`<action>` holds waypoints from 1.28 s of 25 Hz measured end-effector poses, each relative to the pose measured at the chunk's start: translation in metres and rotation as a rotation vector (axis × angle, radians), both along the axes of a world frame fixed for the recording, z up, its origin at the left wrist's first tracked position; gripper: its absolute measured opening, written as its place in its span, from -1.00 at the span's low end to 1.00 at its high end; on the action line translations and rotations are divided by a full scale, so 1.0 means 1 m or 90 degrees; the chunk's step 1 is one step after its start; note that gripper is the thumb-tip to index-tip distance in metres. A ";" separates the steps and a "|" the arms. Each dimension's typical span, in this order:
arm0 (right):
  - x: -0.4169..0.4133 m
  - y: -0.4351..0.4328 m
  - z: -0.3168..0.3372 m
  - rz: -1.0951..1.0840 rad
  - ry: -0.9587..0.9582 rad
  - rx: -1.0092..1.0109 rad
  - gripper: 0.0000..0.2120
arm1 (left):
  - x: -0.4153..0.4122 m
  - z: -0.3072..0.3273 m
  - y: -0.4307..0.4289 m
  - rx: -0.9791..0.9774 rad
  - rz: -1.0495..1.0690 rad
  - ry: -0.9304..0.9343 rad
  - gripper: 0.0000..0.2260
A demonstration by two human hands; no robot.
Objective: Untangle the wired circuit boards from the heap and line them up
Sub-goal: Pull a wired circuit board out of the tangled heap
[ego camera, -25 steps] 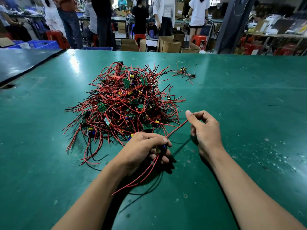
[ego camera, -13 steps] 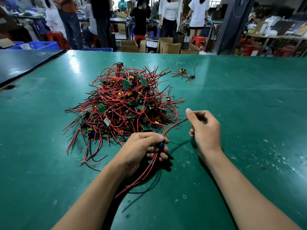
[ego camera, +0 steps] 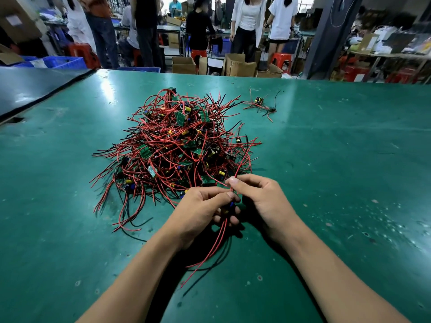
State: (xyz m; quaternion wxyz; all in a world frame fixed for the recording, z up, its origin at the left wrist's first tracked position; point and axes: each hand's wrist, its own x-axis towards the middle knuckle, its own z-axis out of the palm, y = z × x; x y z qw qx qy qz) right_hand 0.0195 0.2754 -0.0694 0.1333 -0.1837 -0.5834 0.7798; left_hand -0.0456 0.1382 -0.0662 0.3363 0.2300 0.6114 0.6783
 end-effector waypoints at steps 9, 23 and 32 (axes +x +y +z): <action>-0.013 0.023 0.001 -0.183 0.038 -0.081 -0.86 | 0.002 0.001 0.001 -0.067 -0.067 0.090 -0.86; -0.009 0.038 0.017 -0.113 0.059 -0.447 -0.83 | 0.004 0.001 0.002 -0.085 -0.055 0.109 -0.86; -0.012 0.025 -0.002 -0.092 -0.001 -0.105 -0.65 | 0.008 0.008 0.002 0.005 0.007 -0.021 -0.87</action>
